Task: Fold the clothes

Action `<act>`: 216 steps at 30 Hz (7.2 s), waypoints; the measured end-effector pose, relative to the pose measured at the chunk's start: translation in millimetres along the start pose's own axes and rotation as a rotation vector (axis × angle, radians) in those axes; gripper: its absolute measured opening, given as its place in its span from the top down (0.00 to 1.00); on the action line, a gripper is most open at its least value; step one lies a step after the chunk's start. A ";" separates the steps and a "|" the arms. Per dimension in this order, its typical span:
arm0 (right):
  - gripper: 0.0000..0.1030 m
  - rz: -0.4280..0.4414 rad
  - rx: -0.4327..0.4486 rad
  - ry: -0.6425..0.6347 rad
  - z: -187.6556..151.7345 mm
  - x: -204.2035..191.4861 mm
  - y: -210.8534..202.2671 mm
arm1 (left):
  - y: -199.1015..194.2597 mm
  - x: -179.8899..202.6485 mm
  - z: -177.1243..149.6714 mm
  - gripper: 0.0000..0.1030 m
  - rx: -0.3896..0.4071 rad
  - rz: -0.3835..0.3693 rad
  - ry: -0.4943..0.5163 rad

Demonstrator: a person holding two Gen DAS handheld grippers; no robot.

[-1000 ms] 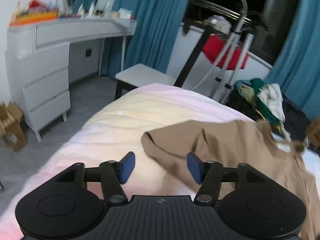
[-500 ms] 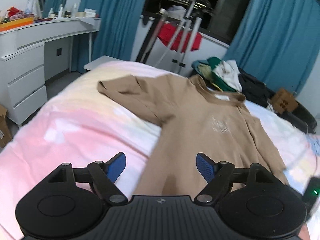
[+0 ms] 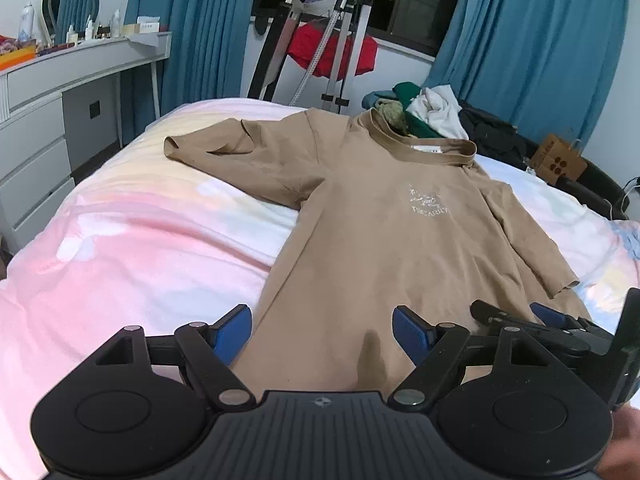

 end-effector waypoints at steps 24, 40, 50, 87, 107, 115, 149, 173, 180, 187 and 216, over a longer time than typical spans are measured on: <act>0.07 0.016 0.002 0.022 -1.7 2.1 0.7 | -16.0 3.3 -0.5 0.22 -0.003 -0.015 0.002; 0.07 0.016 0.003 0.023 -1.6 1.4 0.9 | -9.8 5.6 4.1 0.22 0.040 0.026 0.028; 0.07 0.017 0.005 0.022 -1.6 2.1 0.9 | 1.0 -8.7 14.9 0.22 0.052 0.006 -0.037; 0.88 -0.020 0.027 0.319 66.7 116.0 -17.9 | 27.6 -11.7 11.2 0.21 0.006 -0.006 -0.084; 0.91 -0.402 0.145 0.369 174.7 281.7 70.8 | 54.7 -8.1 15.9 0.22 0.042 -0.028 -0.044; 0.50 -0.401 0.162 0.504 144.1 293.6 65.6 | 61.1 -12.2 18.6 0.22 0.033 -0.046 -0.059; 0.28 0.197 0.039 0.387 27.8 28.8 -84.6 | 133.9 -82.1 153.2 0.49 0.142 -0.018 0.144; 0.28 0.236 -0.020 0.445 28.1 27.9 -66.4 | 90.4 -91.1 87.8 0.87 -0.017 -0.111 0.290; 0.28 0.250 -0.024 0.493 27.5 37.3 -61.9 | 104.8 -133.1 121.3 0.38 0.030 -0.174 -0.183; 0.28 0.267 -0.042 0.518 24.1 41.5 -53.2 | 161.6 -179.0 136.0 0.42 -0.022 -0.186 -0.626; 0.28 0.285 -0.075 0.567 16.3 45.8 -37.4 | 217.7 -177.0 157.4 0.94 -0.106 -0.181 -0.684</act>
Point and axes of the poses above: each gripper's, at about its wrist camera, not at the fingertips, and y roughly the way its jaws point, x to its right, z to its top, the point moved 1 cm from there along y, roughly the way its jaws point, and after that the axes turned 7 degrees about z, right-handed, at the moved point
